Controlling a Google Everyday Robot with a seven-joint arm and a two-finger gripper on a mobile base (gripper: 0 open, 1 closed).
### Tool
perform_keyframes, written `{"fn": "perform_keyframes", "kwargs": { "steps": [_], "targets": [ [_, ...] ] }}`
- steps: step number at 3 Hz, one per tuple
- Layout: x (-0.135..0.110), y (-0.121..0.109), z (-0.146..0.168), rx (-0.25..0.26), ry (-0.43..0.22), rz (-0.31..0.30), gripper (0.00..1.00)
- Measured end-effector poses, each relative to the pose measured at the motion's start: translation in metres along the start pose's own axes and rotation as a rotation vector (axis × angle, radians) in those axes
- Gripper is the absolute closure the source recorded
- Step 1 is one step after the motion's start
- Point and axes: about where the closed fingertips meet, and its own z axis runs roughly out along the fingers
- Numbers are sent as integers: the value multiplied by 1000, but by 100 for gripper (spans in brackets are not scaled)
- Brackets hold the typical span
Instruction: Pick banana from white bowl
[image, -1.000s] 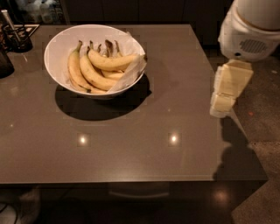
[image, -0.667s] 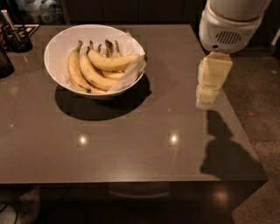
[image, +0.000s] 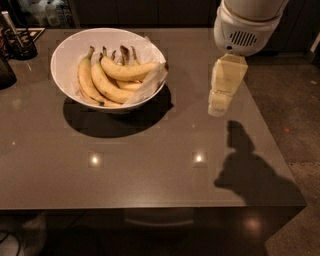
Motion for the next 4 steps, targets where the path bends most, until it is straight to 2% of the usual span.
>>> {"fn": "perform_keyframes", "kwargs": {
  "steps": [1, 2, 4],
  "targets": [
    [-36, -21, 11, -1, 7, 24, 0],
    [-83, -37, 21, -1, 6, -21, 0],
    [-110, -44, 26, 12, -41, -37, 0]
  ]
}}
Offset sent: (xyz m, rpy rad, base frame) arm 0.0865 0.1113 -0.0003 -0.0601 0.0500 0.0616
